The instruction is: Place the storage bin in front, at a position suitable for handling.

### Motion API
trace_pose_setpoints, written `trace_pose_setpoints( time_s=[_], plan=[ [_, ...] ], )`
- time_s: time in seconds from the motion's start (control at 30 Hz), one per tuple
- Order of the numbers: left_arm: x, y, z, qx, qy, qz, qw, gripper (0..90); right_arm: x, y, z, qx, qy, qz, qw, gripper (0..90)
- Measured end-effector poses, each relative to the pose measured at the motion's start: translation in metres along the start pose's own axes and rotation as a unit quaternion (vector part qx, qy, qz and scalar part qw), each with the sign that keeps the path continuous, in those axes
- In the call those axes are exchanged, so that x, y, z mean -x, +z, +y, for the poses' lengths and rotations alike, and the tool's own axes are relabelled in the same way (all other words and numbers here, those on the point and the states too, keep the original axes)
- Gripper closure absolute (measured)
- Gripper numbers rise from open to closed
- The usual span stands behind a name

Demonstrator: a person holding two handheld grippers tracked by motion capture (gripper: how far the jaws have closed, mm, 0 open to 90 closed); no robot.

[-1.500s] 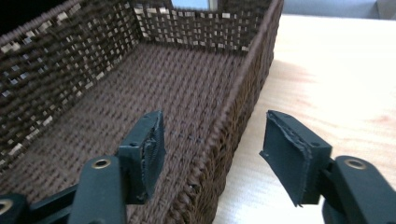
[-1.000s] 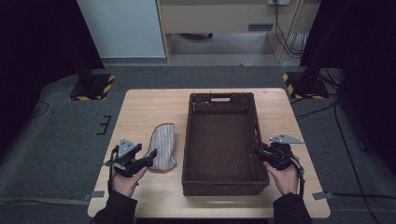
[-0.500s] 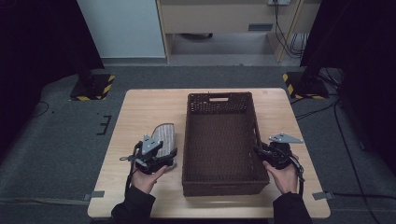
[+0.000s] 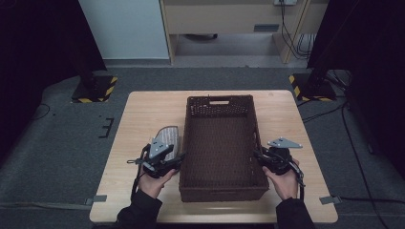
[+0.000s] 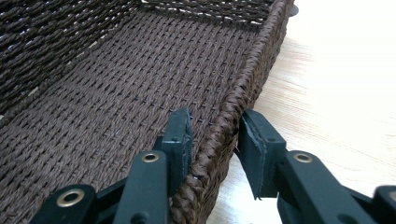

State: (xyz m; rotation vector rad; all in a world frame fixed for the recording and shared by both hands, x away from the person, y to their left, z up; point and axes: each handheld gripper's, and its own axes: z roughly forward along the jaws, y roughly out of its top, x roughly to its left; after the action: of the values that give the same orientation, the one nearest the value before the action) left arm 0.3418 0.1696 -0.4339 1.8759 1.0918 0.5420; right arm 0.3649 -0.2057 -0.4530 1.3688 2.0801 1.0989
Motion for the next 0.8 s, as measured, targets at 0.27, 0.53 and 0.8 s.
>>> trace_pose_setpoints(
  time_s=[0.27,0.53,0.8],
  plan=[
    [0.009,0.012,-0.001,-0.024,0.012,-0.008,0.9996,59.8,0.001,0.001,0.0,0.004,-0.003,0.008,1.0,63.0],
    [0.014,0.012,-0.002,-0.028,0.018,0.003,0.9994,59.4,0.004,-0.002,0.012,0.029,0.002,0.016,0.9994,53.1],
    [0.013,0.014,-0.002,-0.028,0.023,0.005,0.9993,59.0,0.003,0.014,0.023,0.03,-0.01,0.005,0.9995,45.6]
  ],
)
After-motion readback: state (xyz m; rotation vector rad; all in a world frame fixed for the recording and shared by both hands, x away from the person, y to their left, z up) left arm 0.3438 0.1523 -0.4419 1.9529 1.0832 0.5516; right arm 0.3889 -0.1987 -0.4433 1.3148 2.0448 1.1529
